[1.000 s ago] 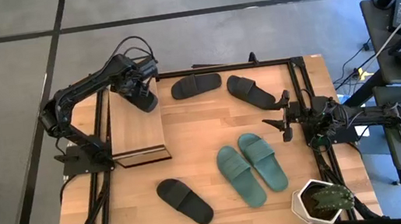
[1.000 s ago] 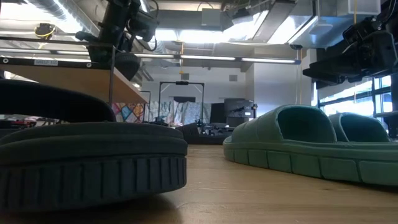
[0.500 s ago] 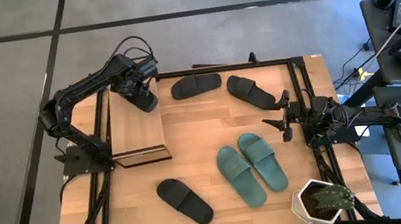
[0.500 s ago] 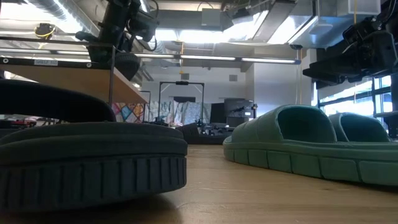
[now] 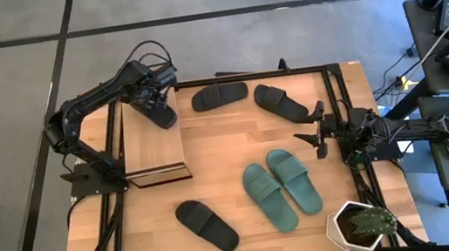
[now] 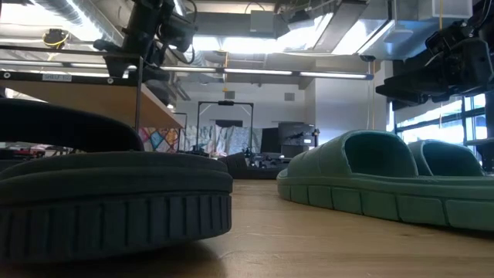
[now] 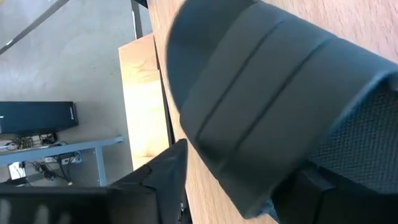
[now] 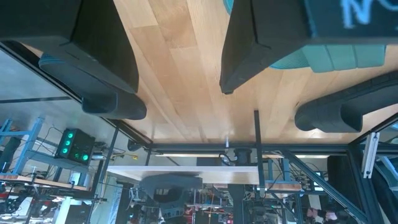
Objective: Pick and place slides into the shelf
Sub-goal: Put the black slipper on the shelf
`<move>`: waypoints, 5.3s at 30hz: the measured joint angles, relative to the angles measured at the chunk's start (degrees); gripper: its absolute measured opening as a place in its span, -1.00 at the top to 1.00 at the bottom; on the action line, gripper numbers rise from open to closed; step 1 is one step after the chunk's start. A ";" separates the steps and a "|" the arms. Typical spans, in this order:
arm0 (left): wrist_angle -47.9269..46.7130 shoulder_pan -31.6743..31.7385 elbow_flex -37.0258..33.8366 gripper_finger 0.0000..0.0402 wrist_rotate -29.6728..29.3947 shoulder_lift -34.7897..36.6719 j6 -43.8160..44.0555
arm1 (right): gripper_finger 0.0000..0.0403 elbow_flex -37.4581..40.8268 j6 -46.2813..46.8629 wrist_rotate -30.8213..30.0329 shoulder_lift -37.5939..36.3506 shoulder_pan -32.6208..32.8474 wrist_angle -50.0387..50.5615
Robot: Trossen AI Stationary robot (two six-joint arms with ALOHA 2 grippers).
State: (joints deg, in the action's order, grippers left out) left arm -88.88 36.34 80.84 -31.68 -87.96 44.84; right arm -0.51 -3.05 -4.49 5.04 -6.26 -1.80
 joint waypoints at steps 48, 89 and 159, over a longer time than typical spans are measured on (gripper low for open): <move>34.93 -52.84 -27.21 -0.04 -24.16 37.20 1.55 | -0.13 0.02 2.51 0.20 0.00 0.00 -3.34; 76.97 -62.64 -54.31 -0.04 -3.54 65.67 -40.51 | -0.13 -28.25 -9.13 3.15 44.61 0.01 -17.12; 70.44 -62.62 -54.27 -0.04 -5.29 65.59 -41.02 | -0.13 -94.38 -61.61 13.88 123.15 -6.29 -18.72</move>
State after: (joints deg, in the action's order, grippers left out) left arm -18.44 -26.28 26.57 -36.97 -22.37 3.82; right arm -94.89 -64.66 9.39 128.19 -12.55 -20.52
